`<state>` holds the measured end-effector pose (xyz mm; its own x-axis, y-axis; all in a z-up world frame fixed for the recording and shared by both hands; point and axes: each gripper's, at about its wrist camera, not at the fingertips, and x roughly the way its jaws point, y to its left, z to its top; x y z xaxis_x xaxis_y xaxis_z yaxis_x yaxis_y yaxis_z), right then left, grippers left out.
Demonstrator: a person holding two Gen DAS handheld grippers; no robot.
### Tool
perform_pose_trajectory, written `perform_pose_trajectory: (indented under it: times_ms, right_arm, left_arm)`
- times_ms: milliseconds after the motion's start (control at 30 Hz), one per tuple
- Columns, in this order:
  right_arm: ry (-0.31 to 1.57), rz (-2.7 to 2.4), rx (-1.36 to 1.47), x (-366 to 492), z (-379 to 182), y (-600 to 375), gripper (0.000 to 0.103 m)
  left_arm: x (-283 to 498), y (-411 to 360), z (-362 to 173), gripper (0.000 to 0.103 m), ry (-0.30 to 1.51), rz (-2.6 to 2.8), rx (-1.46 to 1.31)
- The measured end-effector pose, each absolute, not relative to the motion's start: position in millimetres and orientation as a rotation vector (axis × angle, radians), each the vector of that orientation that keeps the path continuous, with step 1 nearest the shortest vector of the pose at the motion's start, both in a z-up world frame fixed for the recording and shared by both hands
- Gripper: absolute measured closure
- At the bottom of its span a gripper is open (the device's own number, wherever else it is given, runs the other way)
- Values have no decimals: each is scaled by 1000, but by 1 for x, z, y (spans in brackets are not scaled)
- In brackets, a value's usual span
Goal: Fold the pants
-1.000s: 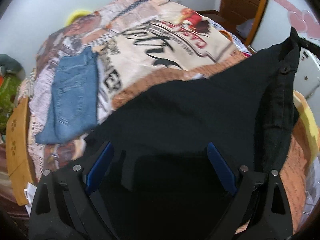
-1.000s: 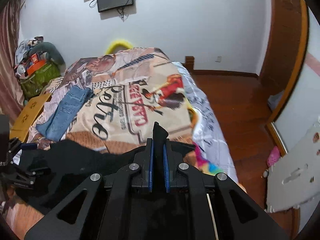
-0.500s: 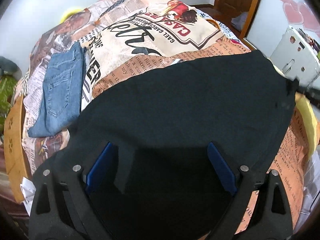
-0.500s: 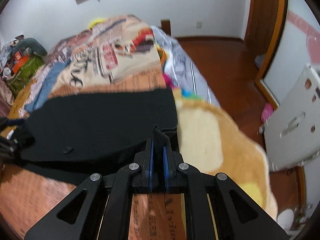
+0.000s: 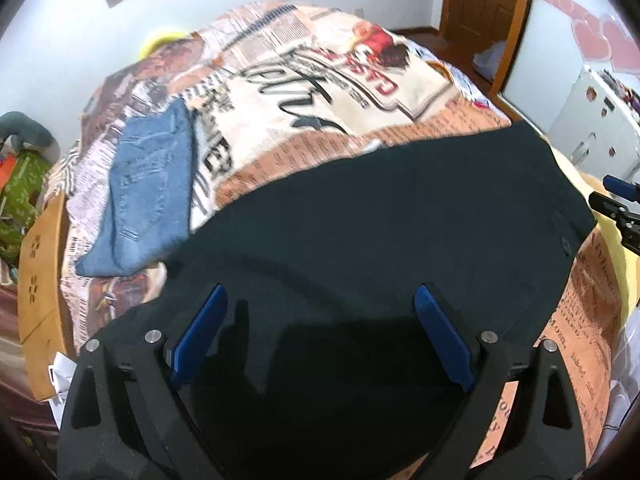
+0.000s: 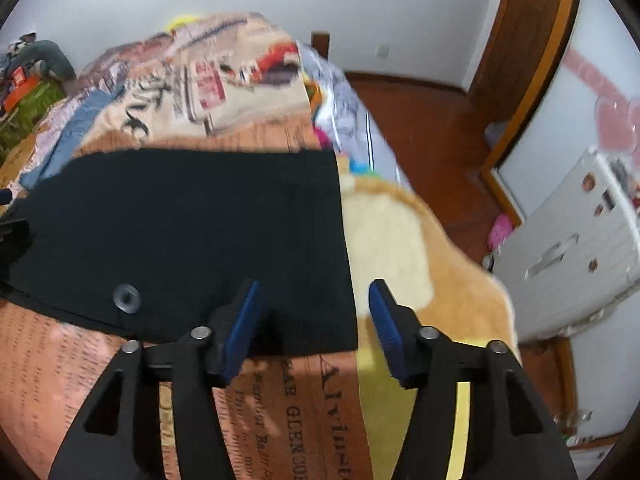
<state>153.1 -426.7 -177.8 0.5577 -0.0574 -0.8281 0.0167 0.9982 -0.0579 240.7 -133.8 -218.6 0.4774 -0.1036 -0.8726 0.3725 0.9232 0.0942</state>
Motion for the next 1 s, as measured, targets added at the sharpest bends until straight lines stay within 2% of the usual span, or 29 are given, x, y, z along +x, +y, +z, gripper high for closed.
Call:
perform_pose_trajectory:
  times_ms: [400,567,767,867,1000]
  right_arm:
    - [784,204,-51,175,-99,-347,49]
    - [756,337,-65,193,-85,-294,49]
    - [766,470,-138,217,-87,-227,48]
    - [774,512,-189,229,-95,-195,36]
    - [829,577,-244,249,-111,-158,36]
  left_arm:
    - [221,-25,-153,7,840,-105,187]
    - [212,45,-139,3,797,19,130]
    - [211,126,-151,2,832,172,61]
    - [212,159,-166,2,874,196,16]
    - [219,190,-191,3,941,228,-37]
